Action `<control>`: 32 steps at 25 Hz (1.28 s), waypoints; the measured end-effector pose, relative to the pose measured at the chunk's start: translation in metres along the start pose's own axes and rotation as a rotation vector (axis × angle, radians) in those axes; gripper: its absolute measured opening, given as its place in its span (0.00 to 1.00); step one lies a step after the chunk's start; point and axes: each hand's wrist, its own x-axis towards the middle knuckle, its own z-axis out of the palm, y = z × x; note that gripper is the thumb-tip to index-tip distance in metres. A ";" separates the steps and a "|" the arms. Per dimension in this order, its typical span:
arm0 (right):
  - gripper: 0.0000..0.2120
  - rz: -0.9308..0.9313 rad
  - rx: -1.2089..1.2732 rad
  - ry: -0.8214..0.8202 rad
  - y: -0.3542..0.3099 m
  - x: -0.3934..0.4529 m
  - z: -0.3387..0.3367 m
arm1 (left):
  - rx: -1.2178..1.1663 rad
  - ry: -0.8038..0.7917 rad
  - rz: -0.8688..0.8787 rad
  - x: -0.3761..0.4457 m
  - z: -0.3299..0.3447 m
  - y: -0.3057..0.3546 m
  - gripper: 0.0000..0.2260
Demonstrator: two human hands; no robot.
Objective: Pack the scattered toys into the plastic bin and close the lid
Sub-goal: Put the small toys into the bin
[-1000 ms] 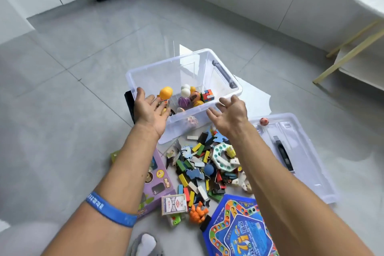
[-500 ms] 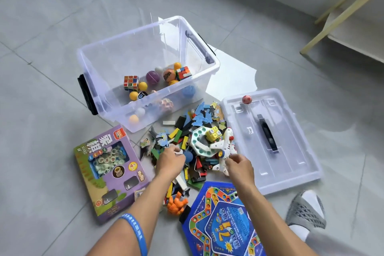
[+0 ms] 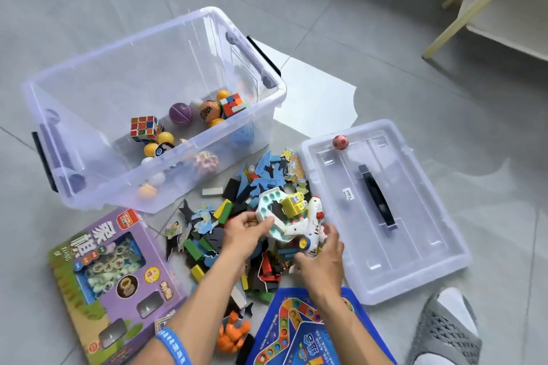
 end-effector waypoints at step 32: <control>0.24 0.098 0.783 -0.609 -0.223 -0.146 -0.073 | -0.469 0.249 0.074 -0.174 -0.202 0.105 0.18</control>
